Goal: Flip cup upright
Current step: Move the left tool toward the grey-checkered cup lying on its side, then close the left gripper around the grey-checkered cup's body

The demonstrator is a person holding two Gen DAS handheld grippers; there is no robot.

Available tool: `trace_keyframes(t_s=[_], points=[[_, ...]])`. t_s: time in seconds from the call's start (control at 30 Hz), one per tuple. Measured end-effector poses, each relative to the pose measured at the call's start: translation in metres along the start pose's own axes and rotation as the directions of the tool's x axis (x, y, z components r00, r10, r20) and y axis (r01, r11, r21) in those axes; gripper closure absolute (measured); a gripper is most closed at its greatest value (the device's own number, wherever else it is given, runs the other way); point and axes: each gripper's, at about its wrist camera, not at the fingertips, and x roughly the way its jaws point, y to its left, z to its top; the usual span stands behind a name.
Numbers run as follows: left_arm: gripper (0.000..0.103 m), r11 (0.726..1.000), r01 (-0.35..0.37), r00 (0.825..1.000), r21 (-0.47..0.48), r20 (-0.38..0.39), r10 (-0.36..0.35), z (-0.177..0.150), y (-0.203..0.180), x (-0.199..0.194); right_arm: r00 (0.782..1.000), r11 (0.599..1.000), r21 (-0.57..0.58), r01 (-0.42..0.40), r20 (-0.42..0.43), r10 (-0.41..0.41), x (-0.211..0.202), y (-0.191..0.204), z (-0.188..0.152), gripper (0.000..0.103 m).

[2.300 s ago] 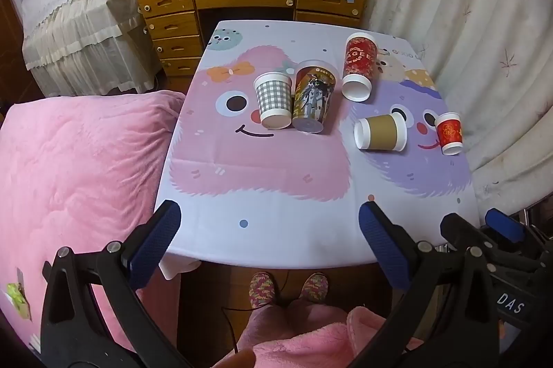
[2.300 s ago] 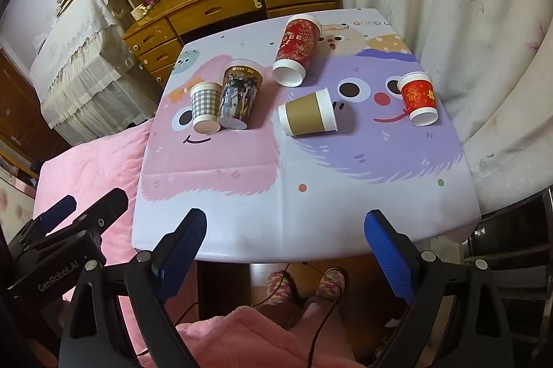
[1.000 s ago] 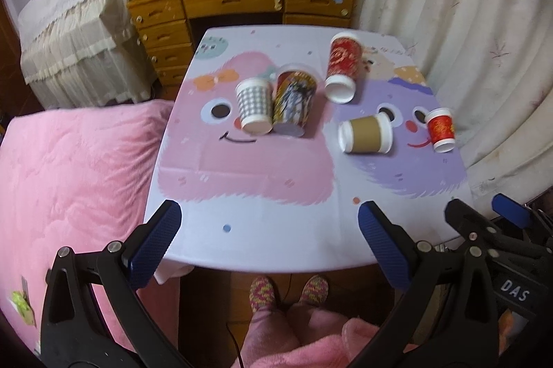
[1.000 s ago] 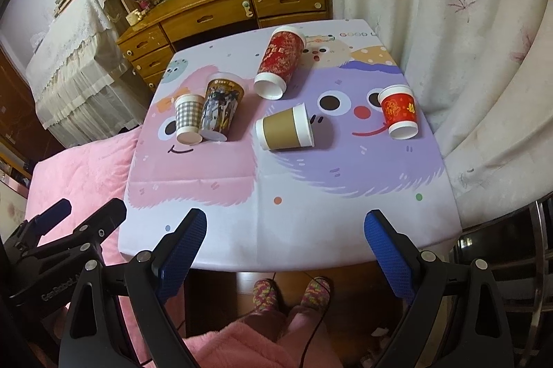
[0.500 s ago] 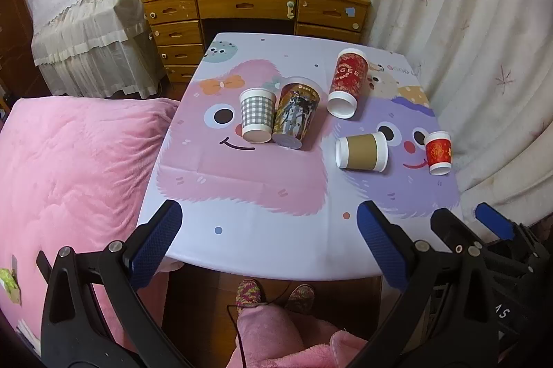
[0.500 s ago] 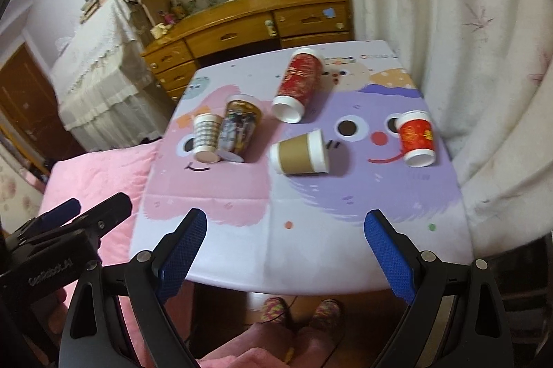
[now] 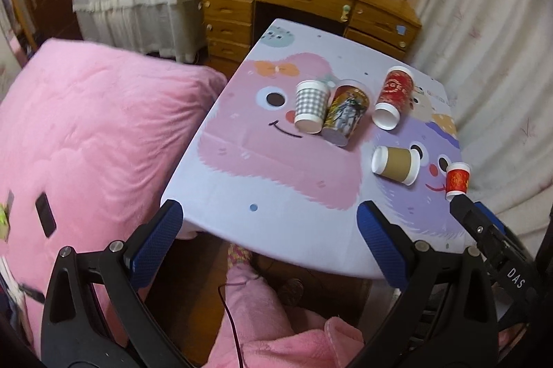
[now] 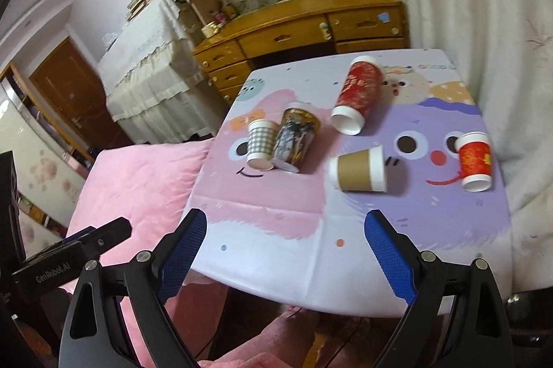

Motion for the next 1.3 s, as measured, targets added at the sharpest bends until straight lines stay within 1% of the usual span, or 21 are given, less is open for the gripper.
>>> trace_keyframes(t_s=[0.1, 0.17, 0.23, 0.33, 0.37, 0.4, 0.47, 0.5, 0.6, 0.7, 0.77, 0.83, 0.9, 1.0, 1.07, 1.1, 1.17, 1.2, 1.27, 1.3], points=[[0.003, 0.999, 0.035, 0.999, -0.036, -0.013, -0.036, 0.008, 0.013, 0.003, 1.0, 1.0, 0.015, -0.02, -0.015, 0.021, 0.007, 0.004, 0.001, 0.009], [0.003, 0.999, 0.031, 0.999, -0.041, -0.024, -0.032, 0.014, 0.017, 0.007, 1.0, 1.0, 0.022, -0.008, -0.023, 0.008, 0.011, 0.0, 0.003, 0.009], [0.003, 0.999, 0.012, 0.999, -0.032, -0.037, -0.013, 0.023, 0.016, 0.017, 1.0, 1.0, 0.007, 0.015, -0.015, -0.015, 0.015, 0.001, 0.005, 0.009], [0.003, 1.0, -0.012, 0.998, 0.012, -0.067, 0.013, 0.037, 0.011, 0.034, 0.998, 0.997, -0.031, 0.066, 0.018, -0.065, 0.018, 0.002, 0.008, 0.009], [0.003, 0.999, -0.018, 0.997, 0.039, -0.076, 0.021, 0.042, 0.01, 0.041, 0.995, 0.994, -0.049, 0.097, 0.024, -0.096, 0.021, 0.004, 0.009, 0.009], [0.003, 0.998, -0.02, 0.996, 0.063, -0.087, 0.026, 0.048, 0.006, 0.05, 0.992, 0.991, -0.057, 0.125, 0.022, -0.124, 0.025, 0.006, 0.009, 0.009], [0.003, 0.994, -0.019, 0.994, 0.105, -0.106, 0.03, 0.057, 0.002, 0.064, 0.988, 0.986, -0.059, 0.155, 0.014, -0.155, 0.033, 0.006, 0.011, 0.009], [0.003, 0.991, -0.012, 0.992, 0.13, -0.122, 0.028, 0.063, -0.001, 0.076, 0.988, 0.986, -0.056, 0.157, 0.009, -0.156, 0.036, 0.005, 0.012, 0.009], [0.003, 0.987, 0.013, 0.987, 0.161, -0.163, 0.014, 0.079, -0.004, 0.106, 0.985, 0.985, -0.032, 0.168, -0.04, -0.169, 0.058, 0.003, 0.017, 0.009], [0.003, 0.985, 0.073, 0.972, 0.159, -0.233, -0.034, 0.097, -0.007, 0.145, 0.973, 0.978, -0.029, 0.207, -0.097, -0.209, 0.084, -0.001, 0.023, 0.009], [0.003, 0.981, 0.114, 0.957, 0.156, -0.283, -0.066, 0.11, -0.008, 0.174, 0.964, 0.973, -0.014, 0.229, -0.139, -0.228, 0.1, -0.002, 0.027, 0.009], [0.003, 0.977, 0.138, 0.945, 0.161, -0.316, -0.082, 0.119, -0.012, 0.198, 0.95, 0.967, 0.006, 0.254, -0.188, -0.248, 0.118, -0.002, 0.033, 0.009], [0.003, 0.97, 0.172, 0.934, 0.17, -0.342, -0.106, 0.129, -0.017, 0.223, 0.929, 0.955, 0.006, 0.297, -0.234, -0.288, 0.137, 0.0, 0.037, 0.009], [0.003, 0.957, 0.231, 0.912, 0.174, -0.381, -0.151, 0.144, -0.026, 0.258, 0.9, 0.937, 0.002, 0.349, -0.279, -0.335, 0.162, 0.002, 0.045, 0.009], [0.006, 0.946, 0.269, 0.893, 0.178, -0.413, -0.177, 0.152, -0.033, 0.282, 0.884, 0.927, 0.006, 0.375, -0.302, -0.355, 0.176, 0.002, 0.048, 0.009], [0.007, 0.943, 0.281, 0.887, 0.18, -0.423, -0.184, 0.156, -0.036, 0.291, 0.873, 0.92, 0.008, 0.392, -0.318, -0.37, 0.183, 0.002, 0.05, 0.009], [0.009, 0.931, 0.314, 0.874, 0.188, -0.439, -0.206, 0.164, -0.044, 0.31, 0.839, 0.901, 0.013, 0.433, -0.371, -0.397, 0.2, 0.002, 0.05, 0.009], [0.009, 0.927, 0.323, 0.873, 0.192, -0.439, -0.214, 0.169, -0.049, 0.318, 0.825, 0.896, 0.013, 0.444, -0.395, -0.404, 0.206, 0.002, 0.05, 0.009], [0.009, 0.922, 0.337, 0.874, 0.19, -0.429, -0.231, 0.178, -0.053, 0.33, 0.809, 0.888, 0.011, 0.46, -0.417, -0.414, 0.21, 0.003, 0.047, 0.009], [0.009, 0.921, 0.344, 0.871, 0.182, -0.428, -0.24, 0.182, -0.054, 0.337, 0.798, 0.882, 0.009, 0.471, -0.431, -0.422, 0.215, 0.004, 0.047, 0.009]])
